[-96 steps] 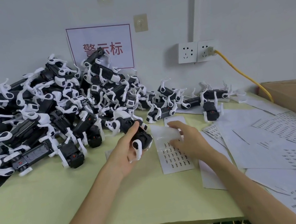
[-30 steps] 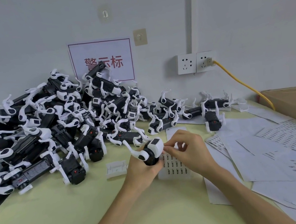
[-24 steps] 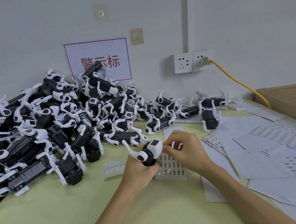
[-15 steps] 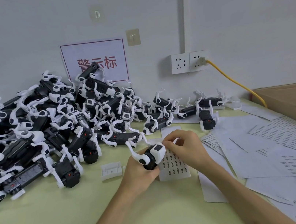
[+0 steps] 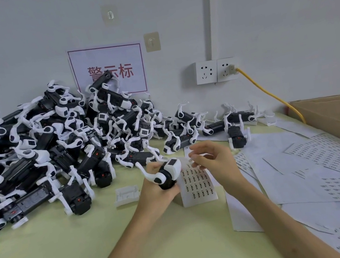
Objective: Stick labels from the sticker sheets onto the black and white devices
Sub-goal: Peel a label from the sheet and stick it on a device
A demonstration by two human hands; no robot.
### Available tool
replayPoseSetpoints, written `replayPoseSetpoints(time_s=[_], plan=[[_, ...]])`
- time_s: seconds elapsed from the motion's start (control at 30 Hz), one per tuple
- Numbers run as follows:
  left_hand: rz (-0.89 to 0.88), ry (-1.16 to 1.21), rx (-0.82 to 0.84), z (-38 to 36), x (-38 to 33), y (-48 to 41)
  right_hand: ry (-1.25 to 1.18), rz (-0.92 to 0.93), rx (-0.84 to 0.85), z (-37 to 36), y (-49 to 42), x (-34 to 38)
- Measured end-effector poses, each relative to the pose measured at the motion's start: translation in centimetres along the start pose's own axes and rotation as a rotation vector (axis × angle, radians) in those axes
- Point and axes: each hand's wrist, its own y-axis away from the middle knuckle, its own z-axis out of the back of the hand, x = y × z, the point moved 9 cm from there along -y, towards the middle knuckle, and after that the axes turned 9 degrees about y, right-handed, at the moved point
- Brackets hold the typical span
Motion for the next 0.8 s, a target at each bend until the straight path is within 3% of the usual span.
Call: replayPoseSetpoints(time_s=[0.1,0.3,0.57,0.8], plan=[[0.027,0.152,0.034,0.4,-0.4,0.0,0.058,0.039,-0.025,0.1,0.0,0.6],[0.151,0.478,0.319,-1.4,-1.1,0.7,0.183,0.164,-0.065,-0.2,0.9,1.9],[0.170,0.619,0.215,-0.5,-0.6,0.2,0.284,0.233,-0.033,-0.9,1.1,2.2],[0.016,0.389,0.105,0.6,-1.5,0.3,0.302,0.272,-0.048,-1.0,1.2,2.5]])
